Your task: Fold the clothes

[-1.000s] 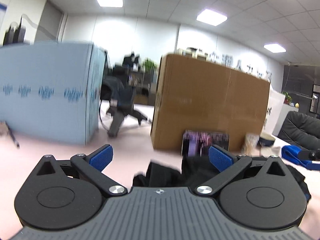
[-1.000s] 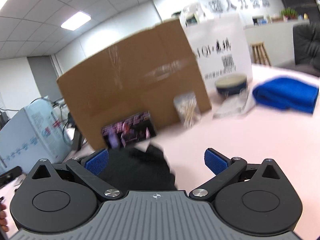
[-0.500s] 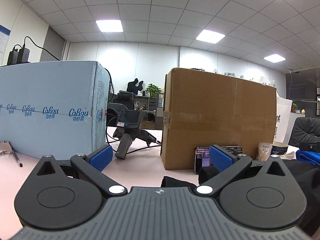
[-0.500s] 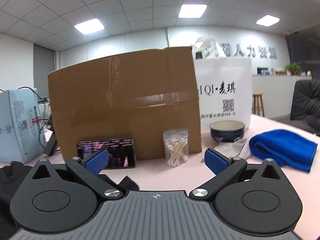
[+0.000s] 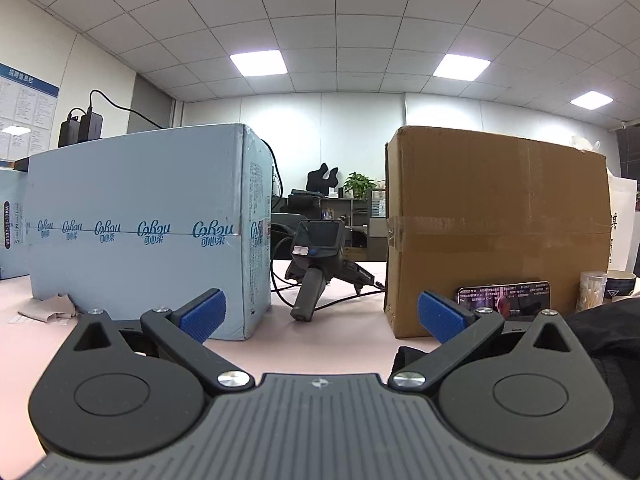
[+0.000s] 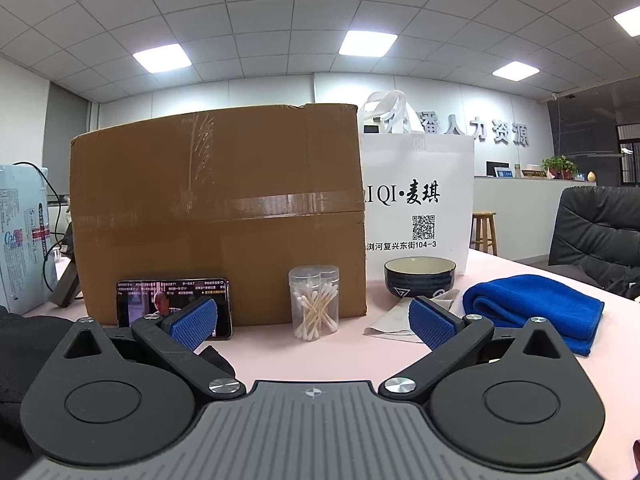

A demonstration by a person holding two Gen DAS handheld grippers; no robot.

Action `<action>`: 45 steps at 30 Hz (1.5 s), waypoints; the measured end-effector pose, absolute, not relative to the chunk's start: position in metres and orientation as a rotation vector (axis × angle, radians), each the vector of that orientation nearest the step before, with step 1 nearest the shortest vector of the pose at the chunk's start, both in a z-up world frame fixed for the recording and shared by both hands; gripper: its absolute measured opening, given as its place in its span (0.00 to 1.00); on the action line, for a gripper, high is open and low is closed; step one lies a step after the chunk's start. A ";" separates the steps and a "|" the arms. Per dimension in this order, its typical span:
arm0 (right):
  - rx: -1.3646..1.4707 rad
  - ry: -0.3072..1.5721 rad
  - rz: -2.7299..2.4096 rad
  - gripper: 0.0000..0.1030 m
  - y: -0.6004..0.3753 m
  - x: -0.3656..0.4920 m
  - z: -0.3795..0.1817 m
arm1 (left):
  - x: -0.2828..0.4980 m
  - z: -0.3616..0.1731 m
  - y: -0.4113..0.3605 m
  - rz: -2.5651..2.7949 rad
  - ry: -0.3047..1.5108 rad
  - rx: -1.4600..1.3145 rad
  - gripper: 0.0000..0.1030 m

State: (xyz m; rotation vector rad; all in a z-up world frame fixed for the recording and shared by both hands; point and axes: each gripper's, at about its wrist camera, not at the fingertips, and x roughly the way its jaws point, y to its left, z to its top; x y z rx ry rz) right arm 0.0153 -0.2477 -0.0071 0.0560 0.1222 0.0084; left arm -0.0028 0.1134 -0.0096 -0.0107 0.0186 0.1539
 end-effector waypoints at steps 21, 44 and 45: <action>0.049 0.110 -0.038 1.00 -0.247 0.007 -0.008 | -0.005 -0.012 0.107 0.107 0.022 0.025 1.00; 0.070 0.114 -0.010 1.00 -0.250 0.006 -0.007 | -0.005 -0.013 0.108 0.106 0.029 0.031 1.00; 0.073 0.113 -0.010 1.00 -0.250 0.006 -0.007 | -0.005 -0.013 0.107 0.107 0.030 0.031 1.00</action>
